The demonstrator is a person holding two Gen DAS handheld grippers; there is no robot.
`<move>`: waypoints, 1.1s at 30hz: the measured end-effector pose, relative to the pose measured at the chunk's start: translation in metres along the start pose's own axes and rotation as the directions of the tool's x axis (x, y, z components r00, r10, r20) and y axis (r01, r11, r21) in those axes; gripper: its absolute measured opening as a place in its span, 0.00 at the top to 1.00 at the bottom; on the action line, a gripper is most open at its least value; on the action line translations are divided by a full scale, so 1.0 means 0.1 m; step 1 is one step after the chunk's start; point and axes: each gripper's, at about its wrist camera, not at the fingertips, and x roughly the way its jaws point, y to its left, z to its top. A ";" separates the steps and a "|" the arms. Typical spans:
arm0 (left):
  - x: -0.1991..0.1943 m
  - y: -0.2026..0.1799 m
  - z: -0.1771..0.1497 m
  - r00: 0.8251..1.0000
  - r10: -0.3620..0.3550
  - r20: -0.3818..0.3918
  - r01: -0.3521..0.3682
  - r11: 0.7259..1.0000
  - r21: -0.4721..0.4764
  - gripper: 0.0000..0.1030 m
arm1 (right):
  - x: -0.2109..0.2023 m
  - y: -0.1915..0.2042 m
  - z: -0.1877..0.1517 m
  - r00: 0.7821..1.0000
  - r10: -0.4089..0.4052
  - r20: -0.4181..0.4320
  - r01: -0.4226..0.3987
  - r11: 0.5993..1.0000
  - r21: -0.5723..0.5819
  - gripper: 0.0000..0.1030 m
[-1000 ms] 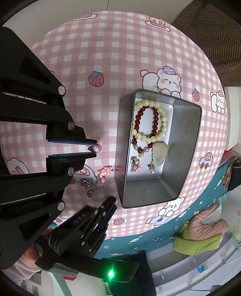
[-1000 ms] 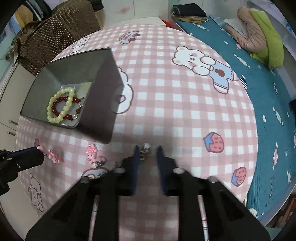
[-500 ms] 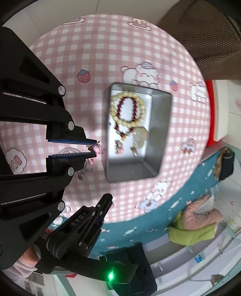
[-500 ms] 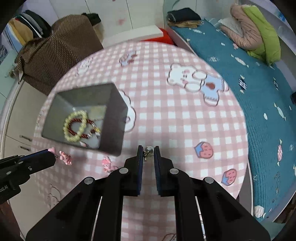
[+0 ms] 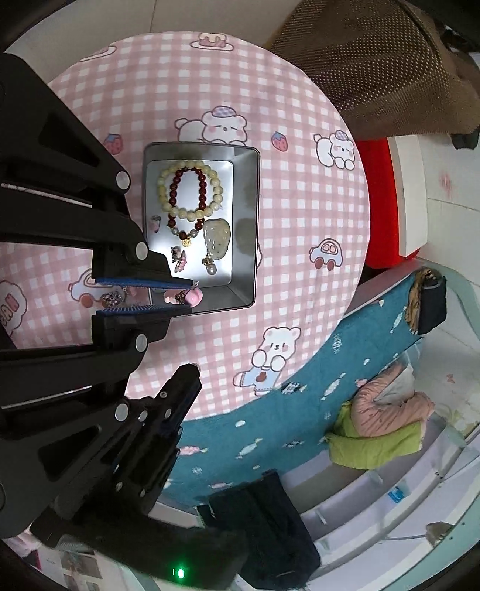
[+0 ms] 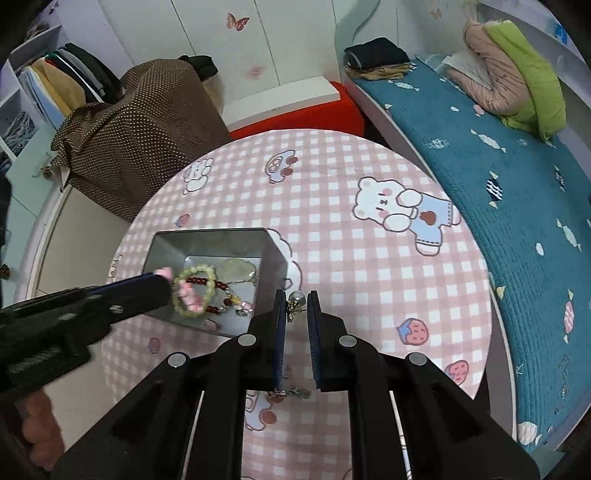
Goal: Organize jewelry
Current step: 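Carry both charms over the grey tin and open both tools, then withdraw both tools from the tin toward the silver chain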
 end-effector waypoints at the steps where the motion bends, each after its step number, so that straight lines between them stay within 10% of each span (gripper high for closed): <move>1: 0.03 0.00 0.01 1.000 0.005 -0.006 -0.005 1.000 0.003 0.91 | 0.01 0.02 0.01 1.000 0.003 -0.002 -0.003 1.000 -0.007 0.90; 13: 0.13 0.24 -0.05 0.997 0.040 -0.061 -0.043 0.998 -0.048 0.91 | 0.10 0.28 0.10 0.997 0.070 -0.032 -0.073 0.993 -0.096 0.89; 19: 0.11 0.30 -0.12 0.996 0.054 -0.072 -0.058 0.996 -0.064 0.87 | 0.07 0.31 0.12 0.996 0.079 -0.032 -0.081 0.993 -0.090 0.59; 33: 0.06 0.28 -0.24 0.996 0.053 -0.077 -0.056 0.997 -0.049 0.75 | 0.02 0.25 -0.04 0.998 0.016 -0.052 -0.019 0.999 -0.048 0.53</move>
